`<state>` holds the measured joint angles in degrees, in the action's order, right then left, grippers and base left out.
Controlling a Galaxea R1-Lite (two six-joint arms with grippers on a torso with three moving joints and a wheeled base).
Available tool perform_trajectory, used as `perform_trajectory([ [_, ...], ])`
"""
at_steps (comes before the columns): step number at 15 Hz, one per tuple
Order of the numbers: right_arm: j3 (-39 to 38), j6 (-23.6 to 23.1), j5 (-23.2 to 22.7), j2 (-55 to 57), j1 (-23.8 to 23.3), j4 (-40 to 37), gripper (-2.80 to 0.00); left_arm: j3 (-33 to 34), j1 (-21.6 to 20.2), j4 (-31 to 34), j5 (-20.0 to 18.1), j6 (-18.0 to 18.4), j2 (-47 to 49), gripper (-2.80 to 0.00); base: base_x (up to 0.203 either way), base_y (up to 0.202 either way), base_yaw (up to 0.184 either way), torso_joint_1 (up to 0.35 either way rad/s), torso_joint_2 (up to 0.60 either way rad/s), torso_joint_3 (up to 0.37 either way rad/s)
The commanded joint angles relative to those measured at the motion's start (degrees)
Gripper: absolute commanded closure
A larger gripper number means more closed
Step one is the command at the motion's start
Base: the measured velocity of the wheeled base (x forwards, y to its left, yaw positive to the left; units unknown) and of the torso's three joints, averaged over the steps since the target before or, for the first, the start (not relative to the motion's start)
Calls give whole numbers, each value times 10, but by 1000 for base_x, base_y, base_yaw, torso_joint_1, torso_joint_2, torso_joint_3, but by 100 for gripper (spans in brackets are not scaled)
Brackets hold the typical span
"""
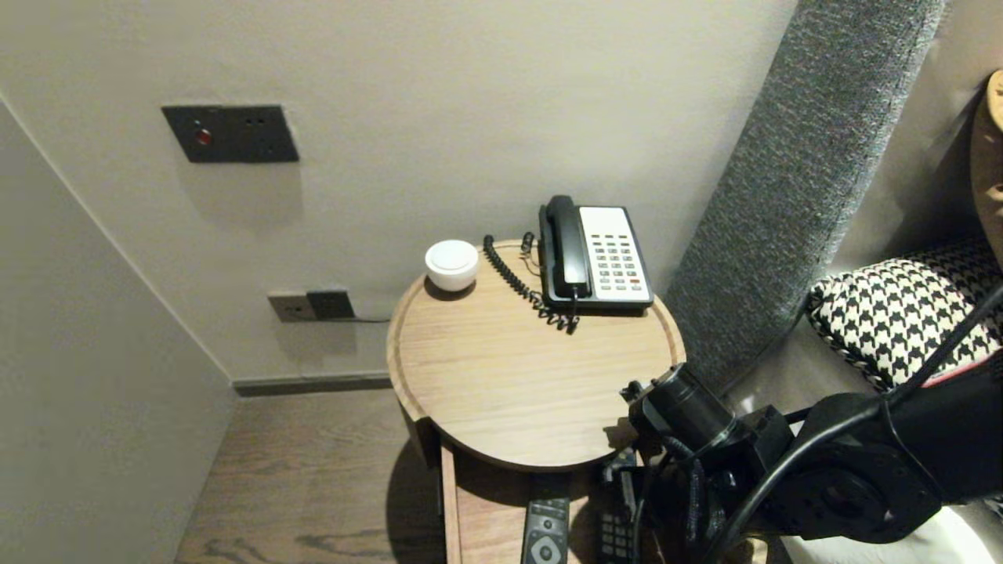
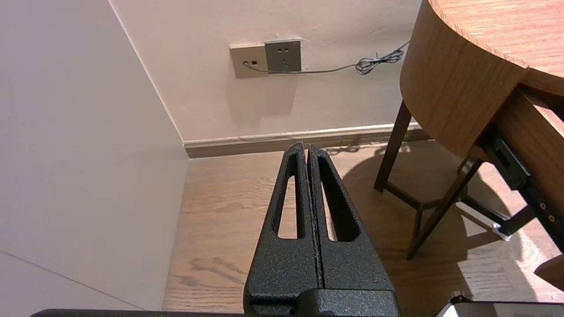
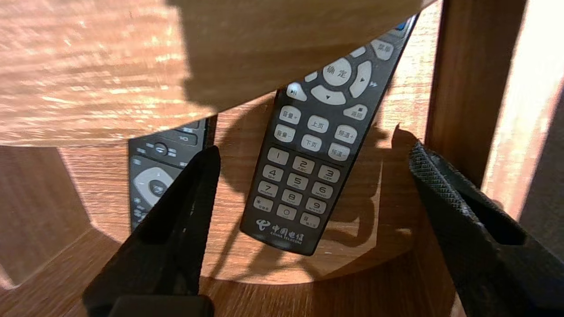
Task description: Take the remote control out of the drawer one by one and place them on the table
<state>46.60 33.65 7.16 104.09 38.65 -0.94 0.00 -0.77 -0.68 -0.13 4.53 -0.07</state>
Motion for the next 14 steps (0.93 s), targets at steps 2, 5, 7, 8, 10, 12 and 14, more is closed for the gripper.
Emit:
perform_trajectory([
  [2,3,2,18,24,15,-1,-280,0,0,0,0,0,-1,0,0,0,0,0,0,0],
  [5,-2,2,35,43,22,24,-280,0,0,0,0,0,0,0,0,0,0,0,0,0],
  [7,-2,2,43,60,23,42,-280,0,0,0,0,0,-1,0,0,0,0,0,0,0],
  [8,-1,2,44,64,23,42,-280,0,0,0,0,0,-1,0,0,0,0,0,0,0],
  [10,0,1,44,70,21,43,-280,0,0,0,0,0,-1,0,0,0,0,0,0,0],
  [12,0,1,48,74,16,43,-280,0,0,-1,0,0,0,0,0,0,0,0,0,0],
  [14,0,2,61,75,12,43,-280,0,0,0,0,0,0,0,0,0,0,0,0,0],
])
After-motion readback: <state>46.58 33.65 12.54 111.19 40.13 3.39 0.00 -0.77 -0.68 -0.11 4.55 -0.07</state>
